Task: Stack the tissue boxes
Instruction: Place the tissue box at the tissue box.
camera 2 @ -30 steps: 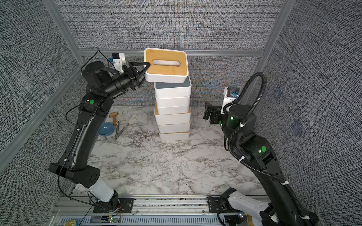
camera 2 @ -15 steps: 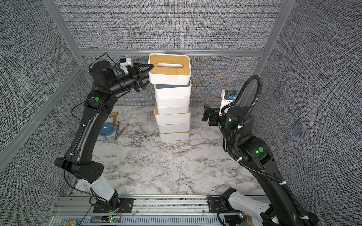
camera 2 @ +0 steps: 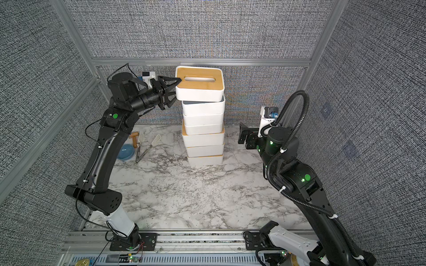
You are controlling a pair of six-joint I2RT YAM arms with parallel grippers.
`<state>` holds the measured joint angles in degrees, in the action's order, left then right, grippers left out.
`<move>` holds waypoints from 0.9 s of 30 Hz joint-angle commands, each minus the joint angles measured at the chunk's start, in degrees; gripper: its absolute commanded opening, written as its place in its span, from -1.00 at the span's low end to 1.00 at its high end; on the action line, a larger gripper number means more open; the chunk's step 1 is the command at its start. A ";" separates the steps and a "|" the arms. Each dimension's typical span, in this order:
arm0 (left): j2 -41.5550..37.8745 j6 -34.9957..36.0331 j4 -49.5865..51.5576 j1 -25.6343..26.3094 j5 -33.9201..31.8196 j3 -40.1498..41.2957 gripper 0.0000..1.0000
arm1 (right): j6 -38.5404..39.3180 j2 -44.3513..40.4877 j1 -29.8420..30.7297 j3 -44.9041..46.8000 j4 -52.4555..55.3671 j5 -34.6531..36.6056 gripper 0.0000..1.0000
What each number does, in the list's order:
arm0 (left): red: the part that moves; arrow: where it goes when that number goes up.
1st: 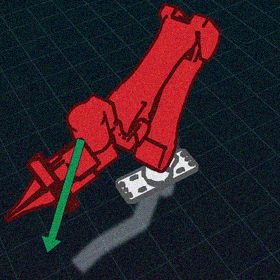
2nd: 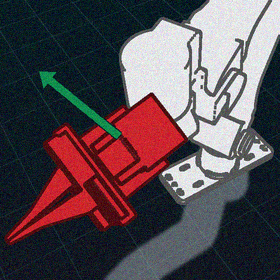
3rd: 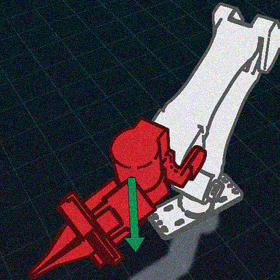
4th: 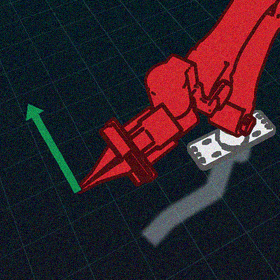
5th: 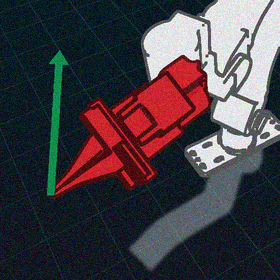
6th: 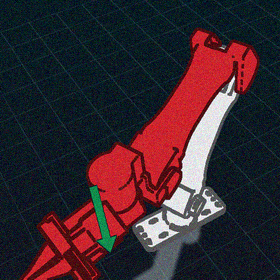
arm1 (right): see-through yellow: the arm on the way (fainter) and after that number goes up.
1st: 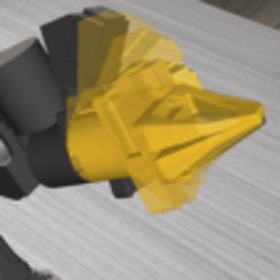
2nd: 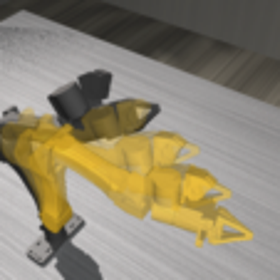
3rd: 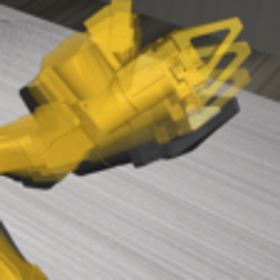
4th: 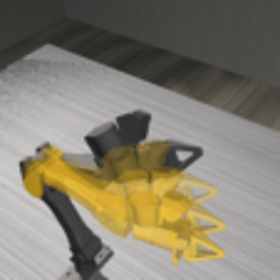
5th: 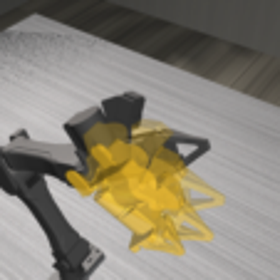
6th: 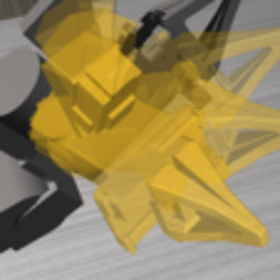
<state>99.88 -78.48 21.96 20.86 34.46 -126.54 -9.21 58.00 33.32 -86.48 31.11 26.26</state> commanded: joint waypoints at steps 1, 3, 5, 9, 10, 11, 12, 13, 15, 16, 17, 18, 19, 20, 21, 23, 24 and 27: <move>0.27 -0.40 -3.92 0.14 -0.10 -0.29 -0.37 | -0.46 -0.17 -0.04 0.12 -1.40 -0.12 0.98; 0.51 -0.40 -3.85 0.25 -0.27 -0.47 -0.35 | -0.46 -0.17 0.03 0.25 -1.49 -0.18 0.98; 0.68 -0.36 -3.85 0.40 -0.36 -0.51 -0.32 | -0.41 -0.17 0.00 0.40 -1.58 -0.06 0.98; 1.08 -0.15 -3.72 0.52 -0.44 -0.60 -0.24 | -0.37 -0.08 -0.04 0.59 -1.56 0.00 0.98; 1.10 -0.18 -3.56 0.51 -0.49 -0.58 -0.22 | -0.37 -0.08 -0.07 0.63 -1.62 -0.04 0.98; 1.12 -0.07 -3.35 0.50 -0.74 -0.76 -0.21 | -0.36 -0.08 -0.03 0.69 -1.66 -0.07 0.98; 1.27 0.07 -3.08 0.62 -0.88 -0.90 -0.17 | -0.35 -0.08 -0.03 0.62 -1.66 -0.13 0.99; 1.39 0.29 -2.66 0.62 -0.97 -1.29 -0.14 | -0.32 -0.08 -0.03 0.74 -1.73 -0.10 0.98; 1.71 0.86 -1.56 0.67 -1.22 -2.08 -0.08 | -0.27 -0.17 -0.05 0.88 -1.89 -0.03 0.98; 1.81 0.96 -1.46 0.65 -1.31 -2.20 -0.05 | -0.20 -0.10 -0.04 0.97 -1.86 0.02 0.99; 1.84 1.02 -1.39 0.66 -1.39 -2.14 -0.02 | -0.19 -0.15 -0.03 0.95 -1.91 0.02 0.98; 1.97 0.96 -1.47 0.67 -1.57 -2.15 -0.01 | -0.19 0.01 -0.04 0.96 -1.87 0.02 0.98; 2.06 0.92 -1.55 0.67 -1.59 -2.27 0.00 | -0.15 0.03 -0.05 0.96 -1.93 0.02 0.98; 2.37 0.80 -1.55 0.67 -1.51 -2.51 0.01 | -0.15 0.10 -0.02 0.98 -1.92 -0.09 0.98; 2.69 0.78 -1.50 0.74 -1.42 -2.86 0.03 | -0.11 0.17 -0.08 0.89 -2.02 -0.07 0.98; 3.21 0.78 -1.33 0.75 -1.24 -3.59 0.04 | -0.08 0.24 -0.07 0.88 -1.96 -0.09 0.98; 3.42 0.78 -1.30 0.76 -1.15 -3.71 0.05 | -0.01 0.26 -0.01 0.88 -2.01 -0.03 0.99; 3.60 0.97 -0.87 0.76 -1.32 -3.80 0.09 | 0.42 0.36 -0.02 0.82 -2.19 0.10 0.98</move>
<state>103.37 -78.08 23.66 21.56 32.99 -129.84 -9.06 58.28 33.32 -85.62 31.05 26.06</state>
